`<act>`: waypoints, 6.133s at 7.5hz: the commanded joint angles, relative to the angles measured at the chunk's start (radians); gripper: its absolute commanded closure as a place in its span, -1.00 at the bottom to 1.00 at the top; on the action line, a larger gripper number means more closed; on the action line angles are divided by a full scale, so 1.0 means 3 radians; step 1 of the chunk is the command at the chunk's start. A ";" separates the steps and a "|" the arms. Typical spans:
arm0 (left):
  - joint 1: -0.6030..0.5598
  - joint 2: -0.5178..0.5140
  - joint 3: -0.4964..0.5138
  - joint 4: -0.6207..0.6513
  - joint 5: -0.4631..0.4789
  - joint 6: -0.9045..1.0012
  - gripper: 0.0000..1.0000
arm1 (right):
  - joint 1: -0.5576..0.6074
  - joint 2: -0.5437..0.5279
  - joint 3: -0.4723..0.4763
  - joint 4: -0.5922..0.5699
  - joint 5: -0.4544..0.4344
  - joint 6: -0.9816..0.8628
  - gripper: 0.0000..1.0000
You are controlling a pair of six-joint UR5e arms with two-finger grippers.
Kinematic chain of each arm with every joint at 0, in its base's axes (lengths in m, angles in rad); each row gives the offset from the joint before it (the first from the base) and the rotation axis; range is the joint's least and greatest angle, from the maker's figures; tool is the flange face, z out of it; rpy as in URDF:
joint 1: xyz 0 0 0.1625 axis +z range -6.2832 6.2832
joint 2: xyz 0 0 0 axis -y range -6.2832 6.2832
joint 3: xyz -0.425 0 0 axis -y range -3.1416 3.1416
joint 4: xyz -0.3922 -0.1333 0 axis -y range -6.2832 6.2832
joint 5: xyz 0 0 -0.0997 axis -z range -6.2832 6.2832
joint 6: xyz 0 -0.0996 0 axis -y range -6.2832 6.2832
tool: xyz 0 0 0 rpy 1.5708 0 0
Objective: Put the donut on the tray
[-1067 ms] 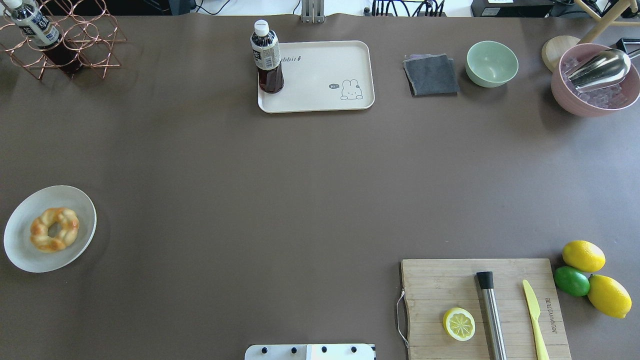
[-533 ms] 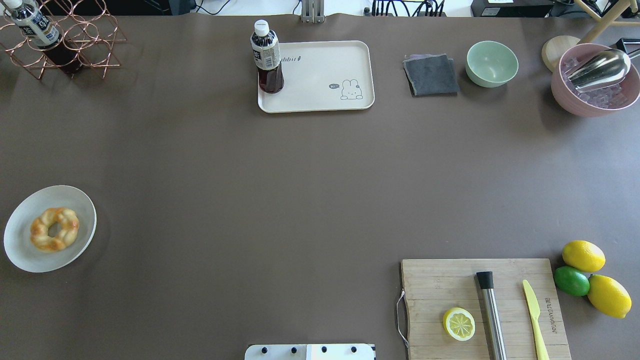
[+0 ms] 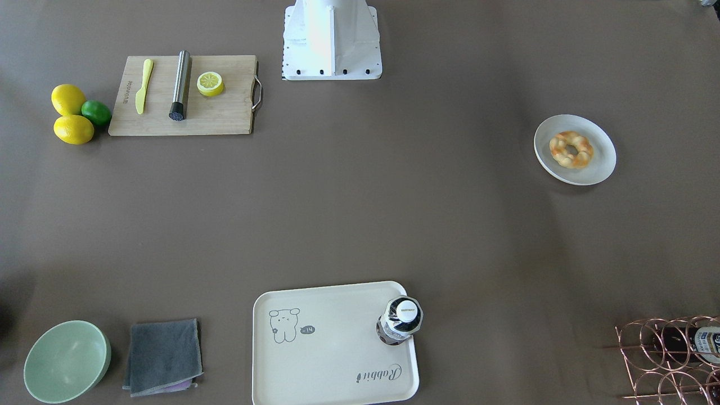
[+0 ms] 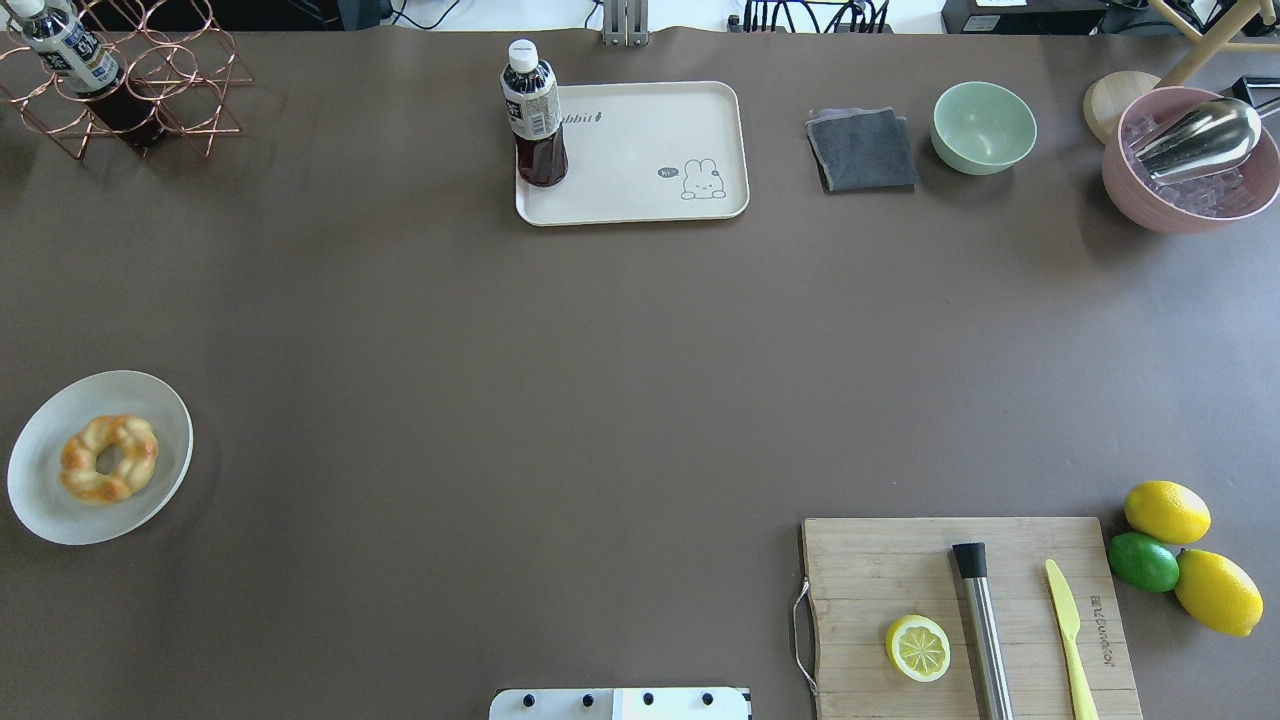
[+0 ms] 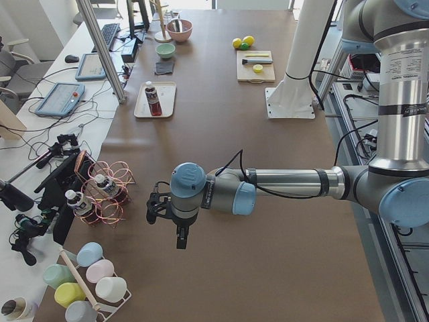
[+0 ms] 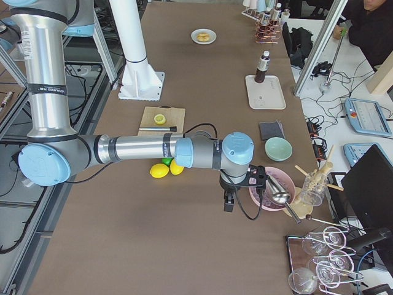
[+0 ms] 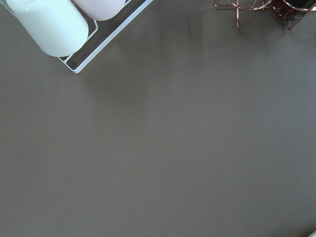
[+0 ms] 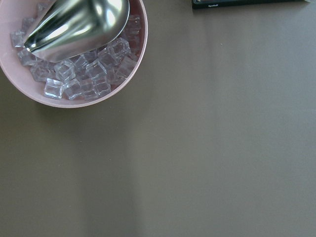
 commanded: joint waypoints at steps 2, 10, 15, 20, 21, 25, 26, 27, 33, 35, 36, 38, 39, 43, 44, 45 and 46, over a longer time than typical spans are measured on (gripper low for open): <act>-0.0037 0.0027 -0.0032 -0.0025 -0.0033 0.0010 -0.96 | 0.0008 -0.0028 -0.0002 0.0000 0.0003 -0.0005 -1.00; 0.0382 0.0093 -0.0399 -0.0076 -0.0253 -0.0219 -0.96 | 0.0013 -0.0023 0.0029 0.0010 0.0014 0.0000 -1.00; 0.1289 0.0501 -0.0309 -0.1813 0.0001 -0.2081 -0.96 | 0.0013 -0.0023 0.0029 0.0020 0.0024 0.0000 -1.00; 0.1894 0.0661 0.0346 -0.3183 0.0446 -0.2673 -0.95 | 0.0013 -0.0084 0.0034 0.0025 0.0162 -0.0005 -1.00; 0.2053 0.0661 0.0372 -0.3255 0.0569 -0.2775 -0.94 | 0.0013 -0.0100 0.0029 0.0025 0.0162 -0.0005 -1.00; 0.2233 0.0651 0.0505 -0.3404 0.0693 -0.2792 -0.24 | 0.0049 -0.0110 0.0029 0.0025 0.0162 -0.0005 -1.00; 0.2264 0.0640 0.0505 -0.3405 0.0693 -0.2797 -0.18 | 0.0049 -0.0105 0.0029 0.0025 0.0157 -0.0005 -1.00; 0.2289 0.0640 0.0505 -0.3425 0.0688 -0.2797 -0.18 | 0.0049 -0.0100 0.0029 0.0025 0.0157 -0.0005 -1.00; 0.2330 0.0610 0.0587 -0.3589 0.0657 -0.2802 1.00 | 0.0049 -0.0054 -0.0002 0.0025 0.0131 -0.0005 -1.00; 0.2325 0.0594 0.0546 -0.3568 0.0596 -0.2802 1.00 | 0.0049 -0.0044 -0.0002 0.0025 0.0131 0.0000 -1.00; 0.2244 0.0579 0.0475 -0.3528 0.0079 -0.2812 1.00 | 0.0049 -0.0039 -0.0002 0.0025 0.0131 0.0000 -1.00; 0.1637 0.0482 0.0271 -0.3187 -0.0593 -0.2797 1.00 | 0.0049 0.0012 -0.0002 0.0025 0.0141 0.0005 -1.00; 0.1554 0.0482 -0.0029 -0.2881 -0.0657 -0.2797 1.00 | 0.0049 0.0018 0.0023 0.0025 0.0162 -0.0005 -1.00; 0.1466 0.0202 -0.0895 -0.1810 -0.0596 -0.3015 1.00 | -0.0022 0.0222 0.0268 0.0030 0.0336 0.0173 -1.00; 0.1502 0.0145 -0.0987 -0.1804 -0.0530 -0.3209 1.00 | -0.0245 0.0227 0.0487 0.0030 0.0351 0.0295 -1.00; 0.1563 0.0043 -0.1014 -0.1794 -0.0459 -0.3348 1.00 | -0.0536 0.0268 0.0752 0.0030 0.0341 0.0631 -1.00; 0.1670 -0.0029 -0.1044 -0.1794 -0.0341 -0.3486 1.00 | -0.0746 0.0390 0.0851 0.0142 0.0341 0.1080 -1.00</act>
